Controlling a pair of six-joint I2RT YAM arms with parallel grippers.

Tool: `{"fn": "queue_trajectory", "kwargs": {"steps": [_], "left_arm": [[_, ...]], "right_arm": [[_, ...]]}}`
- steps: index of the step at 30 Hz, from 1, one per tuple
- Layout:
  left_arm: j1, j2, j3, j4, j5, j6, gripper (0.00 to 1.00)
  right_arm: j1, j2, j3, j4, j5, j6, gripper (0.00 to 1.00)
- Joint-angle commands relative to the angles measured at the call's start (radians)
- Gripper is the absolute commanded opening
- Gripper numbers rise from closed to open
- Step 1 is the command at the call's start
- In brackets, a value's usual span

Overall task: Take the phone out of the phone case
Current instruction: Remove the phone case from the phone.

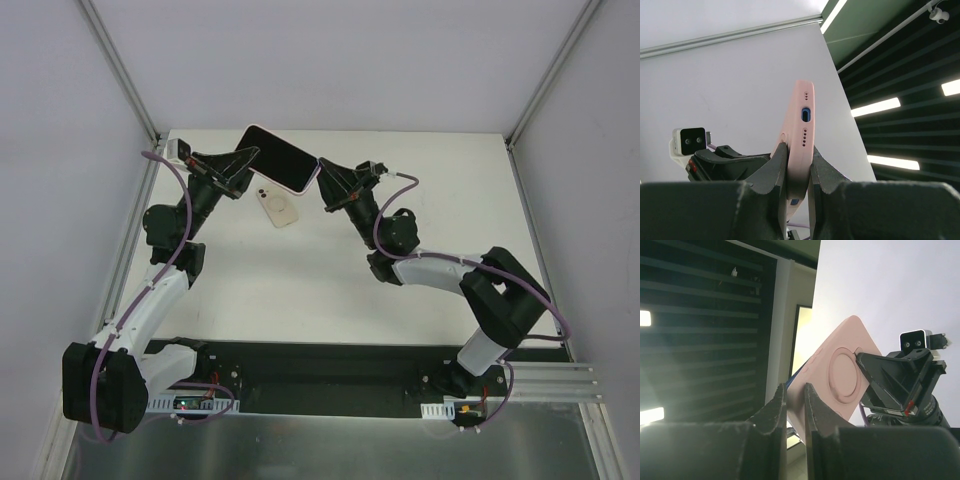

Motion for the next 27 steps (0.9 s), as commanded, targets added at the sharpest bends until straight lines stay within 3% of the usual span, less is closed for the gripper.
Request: {"fn": "queue_trajectory", "kwargs": {"steps": [1, 7, 16, 27], "left_arm": [[-0.040, -0.091, 0.122, 0.628, 0.006, -0.190, 0.00], [-0.040, -0.088, 0.128, 0.628, 0.006, -0.187, 0.00], [-0.040, -0.089, 0.119, 0.628, 0.004, -0.186, 0.00], [-0.039, -0.083, 0.125, 0.610, 0.025, -0.189, 0.00]], "right_arm": [[0.049, 0.096, -0.089, -0.065, -0.119, -0.109, 0.01], [0.051, 0.081, -0.119, -0.185, -0.154, -0.164, 0.02], [0.052, -0.019, -0.129, -0.570, -0.199, -0.314, 0.01], [0.054, -0.169, 0.054, -1.344, -0.179, -0.611, 0.02]]}}
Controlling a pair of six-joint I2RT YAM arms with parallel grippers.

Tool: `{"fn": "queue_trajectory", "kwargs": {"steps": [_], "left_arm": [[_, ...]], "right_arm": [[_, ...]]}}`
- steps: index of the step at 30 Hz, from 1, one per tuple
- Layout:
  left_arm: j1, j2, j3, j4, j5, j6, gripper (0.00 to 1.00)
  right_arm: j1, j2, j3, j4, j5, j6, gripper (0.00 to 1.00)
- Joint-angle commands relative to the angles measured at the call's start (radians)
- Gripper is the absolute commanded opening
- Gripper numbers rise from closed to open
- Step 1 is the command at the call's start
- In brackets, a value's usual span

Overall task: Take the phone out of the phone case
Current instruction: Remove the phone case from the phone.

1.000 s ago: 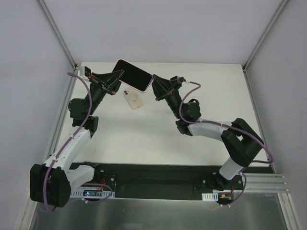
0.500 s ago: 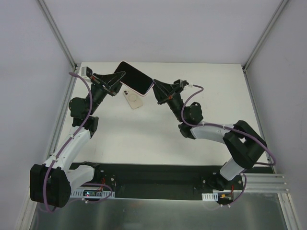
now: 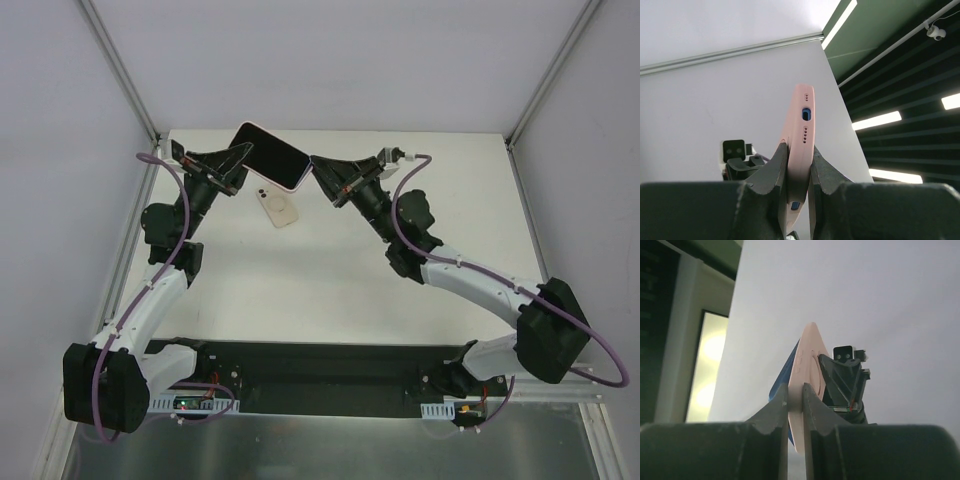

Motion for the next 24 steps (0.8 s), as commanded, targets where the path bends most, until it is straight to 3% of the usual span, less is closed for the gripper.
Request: {"fn": "queue_trajectory", "kwargs": {"steps": [1, 2, 8, 13, 20, 24], "left_arm": [[-0.054, -0.084, 0.128, 0.630, 0.054, -0.198, 0.00], [-0.054, -0.086, 0.135, 0.616, 0.078, -0.198, 0.00], [-0.054, -0.088, 0.131, 0.566, 0.108, -0.189, 0.00], [-0.054, -0.078, 0.129, 0.562, 0.119, -0.189, 0.00], [-0.054, -0.054, 0.166, 0.536, 0.178, -0.190, 0.00], [-0.054, -0.049, 0.174, 0.510, 0.200, -0.181, 0.00]], "right_arm": [[0.054, 0.060, 0.044, -0.841, -0.154, -0.291, 0.01], [0.054, 0.049, 0.075, -0.922, -0.145, -0.315, 0.01], [0.050, 0.033, 0.147, -1.042, -0.162, -0.421, 0.11], [0.051, 0.059, 0.188, -1.061, -0.261, -0.487, 0.15], [0.053, 0.070, 0.227, -1.058, -0.482, -0.644, 0.28], [0.051, 0.053, 0.221, -1.073, -0.489, -0.685, 0.29]]}}
